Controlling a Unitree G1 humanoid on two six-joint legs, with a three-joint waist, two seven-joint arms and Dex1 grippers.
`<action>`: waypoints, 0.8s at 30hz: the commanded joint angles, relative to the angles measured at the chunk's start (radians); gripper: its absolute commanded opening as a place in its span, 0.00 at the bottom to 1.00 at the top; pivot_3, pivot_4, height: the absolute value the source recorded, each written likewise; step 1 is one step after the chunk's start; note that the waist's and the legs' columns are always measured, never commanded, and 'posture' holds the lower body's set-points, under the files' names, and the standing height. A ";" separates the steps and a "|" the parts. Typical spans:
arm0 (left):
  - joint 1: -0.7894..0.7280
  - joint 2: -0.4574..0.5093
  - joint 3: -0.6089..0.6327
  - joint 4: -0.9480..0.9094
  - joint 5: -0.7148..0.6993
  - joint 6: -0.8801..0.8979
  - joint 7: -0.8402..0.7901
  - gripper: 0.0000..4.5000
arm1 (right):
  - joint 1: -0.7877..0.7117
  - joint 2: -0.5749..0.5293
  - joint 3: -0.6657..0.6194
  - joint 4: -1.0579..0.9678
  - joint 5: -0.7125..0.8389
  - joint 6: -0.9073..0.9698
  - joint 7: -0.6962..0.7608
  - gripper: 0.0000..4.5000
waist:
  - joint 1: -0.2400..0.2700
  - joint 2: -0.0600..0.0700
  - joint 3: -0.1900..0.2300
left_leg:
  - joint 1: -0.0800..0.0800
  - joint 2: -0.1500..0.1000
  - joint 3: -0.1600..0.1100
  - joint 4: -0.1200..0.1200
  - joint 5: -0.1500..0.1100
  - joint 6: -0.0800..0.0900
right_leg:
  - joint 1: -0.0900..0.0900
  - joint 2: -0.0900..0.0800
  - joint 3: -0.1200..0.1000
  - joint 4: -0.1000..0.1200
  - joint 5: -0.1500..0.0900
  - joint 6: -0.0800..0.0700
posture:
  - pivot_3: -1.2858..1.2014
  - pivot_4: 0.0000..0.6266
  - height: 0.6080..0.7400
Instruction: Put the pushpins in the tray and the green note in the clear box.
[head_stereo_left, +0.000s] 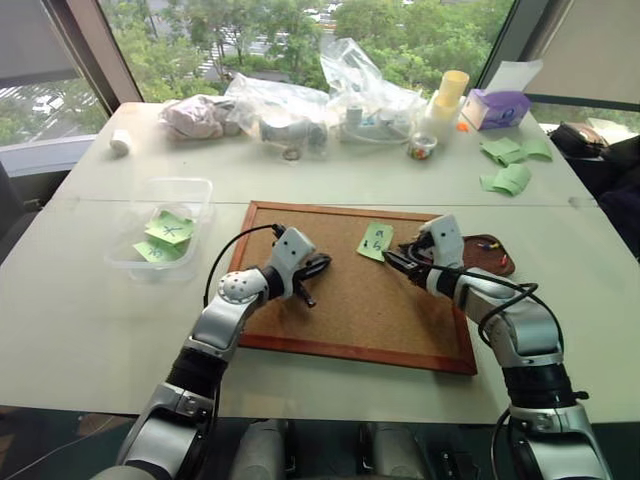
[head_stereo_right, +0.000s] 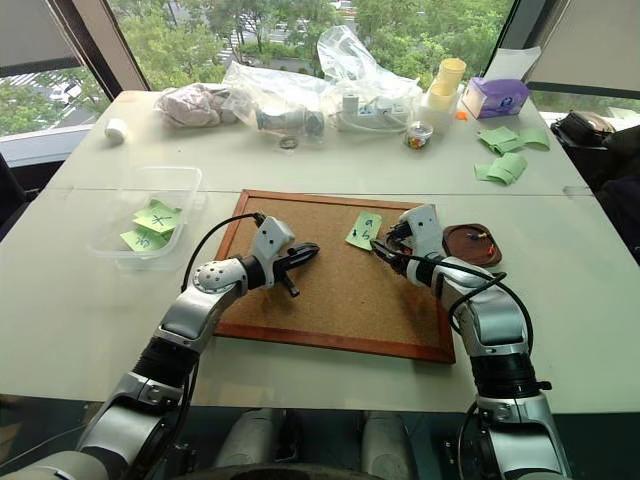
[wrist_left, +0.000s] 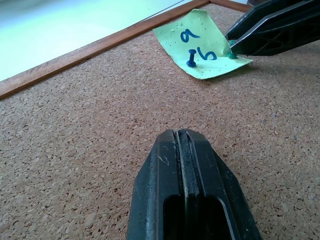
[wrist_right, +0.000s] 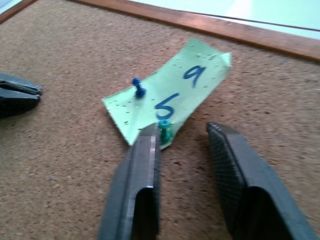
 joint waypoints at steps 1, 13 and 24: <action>0.029 0.007 -0.024 0.039 0.029 0.030 0.006 0.00 | 0.003 -0.026 0.004 -0.047 -0.042 -0.066 0.001 0.50 | -0.002 0.000 0.000 | 0.000 0.000 0.000 0.000 0.000 0.000 | 0.000 0.000 0.000 0.000 0.000 0.000 | 0.52 0.24 1.00; 0.031 0.011 -0.024 0.032 0.032 0.031 0.004 0.00 | -0.023 0.018 0.050 0.001 -0.073 -0.330 0.095 0.50 | -0.005 0.000 0.000 | 0.000 0.000 0.000 0.000 0.000 0.000 | 0.000 0.000 0.000 0.000 0.000 0.000 | 0.52 0.24 1.00; 0.037 0.017 -0.020 0.021 0.033 0.034 0.008 0.00 | -0.043 0.043 0.071 0.162 -0.093 -0.368 0.153 0.50 | -0.007 0.000 0.000 | 0.000 0.000 0.000 0.000 0.000 0.000 | 0.000 0.000 0.000 0.000 0.000 0.000 | 0.52 0.24 1.00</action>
